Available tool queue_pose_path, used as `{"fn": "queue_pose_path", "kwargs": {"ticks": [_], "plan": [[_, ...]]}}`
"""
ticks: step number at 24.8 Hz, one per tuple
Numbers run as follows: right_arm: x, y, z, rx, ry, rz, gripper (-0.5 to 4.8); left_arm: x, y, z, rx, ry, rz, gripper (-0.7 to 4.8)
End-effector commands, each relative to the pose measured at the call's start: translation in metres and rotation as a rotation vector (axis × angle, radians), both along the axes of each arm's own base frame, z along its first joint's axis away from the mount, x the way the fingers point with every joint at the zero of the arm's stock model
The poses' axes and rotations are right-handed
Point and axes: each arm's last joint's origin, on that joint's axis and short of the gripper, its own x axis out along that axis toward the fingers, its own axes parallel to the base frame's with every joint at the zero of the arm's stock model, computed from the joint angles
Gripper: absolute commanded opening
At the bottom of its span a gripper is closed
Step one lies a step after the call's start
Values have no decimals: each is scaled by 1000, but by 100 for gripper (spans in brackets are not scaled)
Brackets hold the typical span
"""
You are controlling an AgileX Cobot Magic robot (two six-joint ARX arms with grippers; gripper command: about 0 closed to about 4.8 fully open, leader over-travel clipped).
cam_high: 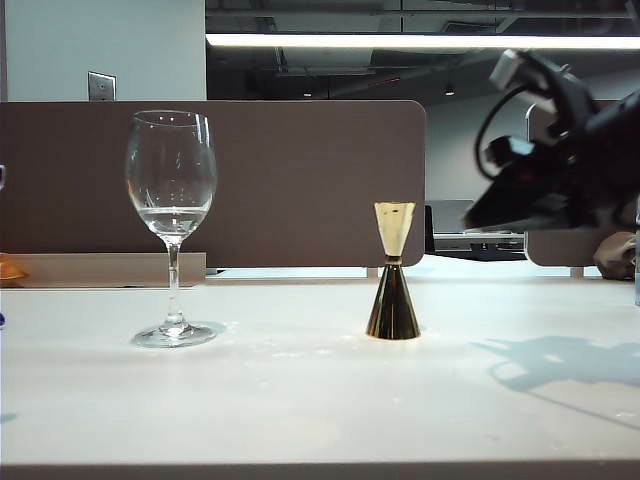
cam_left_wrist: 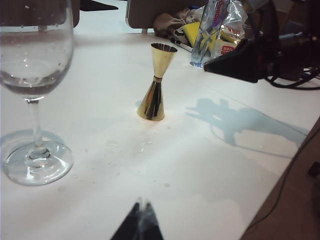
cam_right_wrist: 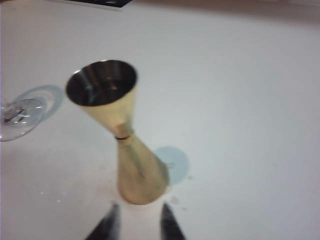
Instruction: Pick up the jigger and pour the water inside into the glass.
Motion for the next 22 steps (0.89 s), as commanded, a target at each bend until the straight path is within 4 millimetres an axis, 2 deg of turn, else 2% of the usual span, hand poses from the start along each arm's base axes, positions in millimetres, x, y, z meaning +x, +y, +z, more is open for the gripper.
{"fn": "queue_pose_path", "kwargs": {"ticks": [1,3,8,16,22], "plan": [[7,8,-5,20,-42,28,122,0,0,0,3,0,-3,-5],[9,10,-10,19,-38,31,129,0,0,0,3,1,-3,-5],[14,12,-19,14,-35,32,282,0,0,0,3,1,-3,-5],[23,16,-26,20,-53,36,290,0,0,0,3,1,-3,-5],[39,24,-23,38,-59,82,289,0,0,0,3,0,-3,-5]]}}
